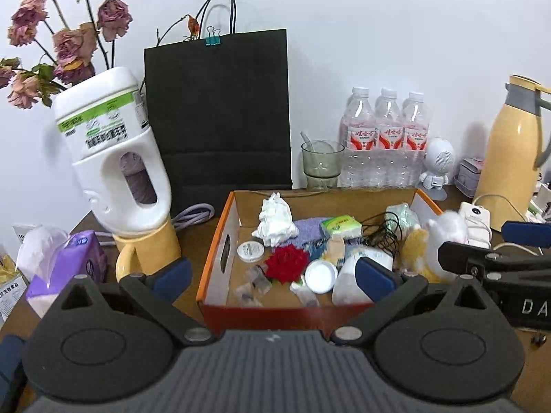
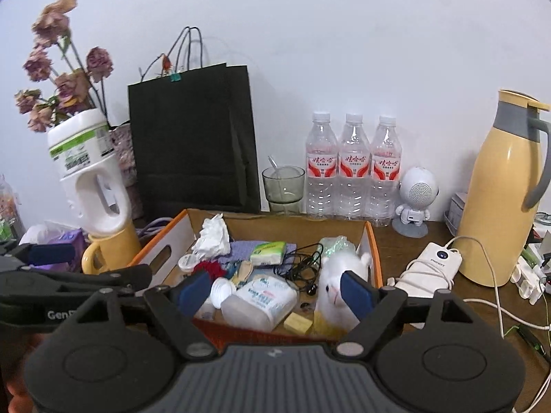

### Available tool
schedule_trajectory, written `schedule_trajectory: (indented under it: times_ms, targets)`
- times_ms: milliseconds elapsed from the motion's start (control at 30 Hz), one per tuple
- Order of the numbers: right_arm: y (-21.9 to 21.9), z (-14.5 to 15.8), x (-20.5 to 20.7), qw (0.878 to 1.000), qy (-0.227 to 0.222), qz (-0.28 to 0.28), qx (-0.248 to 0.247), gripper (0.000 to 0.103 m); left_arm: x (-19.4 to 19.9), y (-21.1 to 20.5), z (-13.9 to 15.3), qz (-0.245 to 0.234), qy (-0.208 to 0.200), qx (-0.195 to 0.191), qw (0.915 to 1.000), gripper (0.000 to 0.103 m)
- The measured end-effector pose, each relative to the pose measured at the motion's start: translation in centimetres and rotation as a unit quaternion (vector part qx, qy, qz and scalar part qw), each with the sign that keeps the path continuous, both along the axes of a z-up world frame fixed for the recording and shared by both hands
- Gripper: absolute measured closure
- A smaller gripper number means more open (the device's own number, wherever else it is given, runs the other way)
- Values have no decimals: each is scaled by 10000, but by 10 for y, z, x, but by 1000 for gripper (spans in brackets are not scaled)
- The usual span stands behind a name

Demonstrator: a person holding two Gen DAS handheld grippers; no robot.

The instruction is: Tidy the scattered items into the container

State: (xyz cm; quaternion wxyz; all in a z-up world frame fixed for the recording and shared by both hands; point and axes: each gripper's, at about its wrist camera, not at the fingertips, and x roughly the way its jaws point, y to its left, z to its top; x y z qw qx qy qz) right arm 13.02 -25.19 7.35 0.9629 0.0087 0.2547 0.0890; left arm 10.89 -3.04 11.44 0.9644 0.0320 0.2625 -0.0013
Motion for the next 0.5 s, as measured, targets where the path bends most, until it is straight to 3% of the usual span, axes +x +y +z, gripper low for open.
schedule_trajectory:
  times_ms: [267,500]
  targets:
    - [5,-38,-51,9998,-126,77,148,16,-54,6,-40,-76,-112,214,9997,0]
    - [13,-78,-85,9997,154,155,62,16,-84,21,-75,-84,311,-200,9993,0]
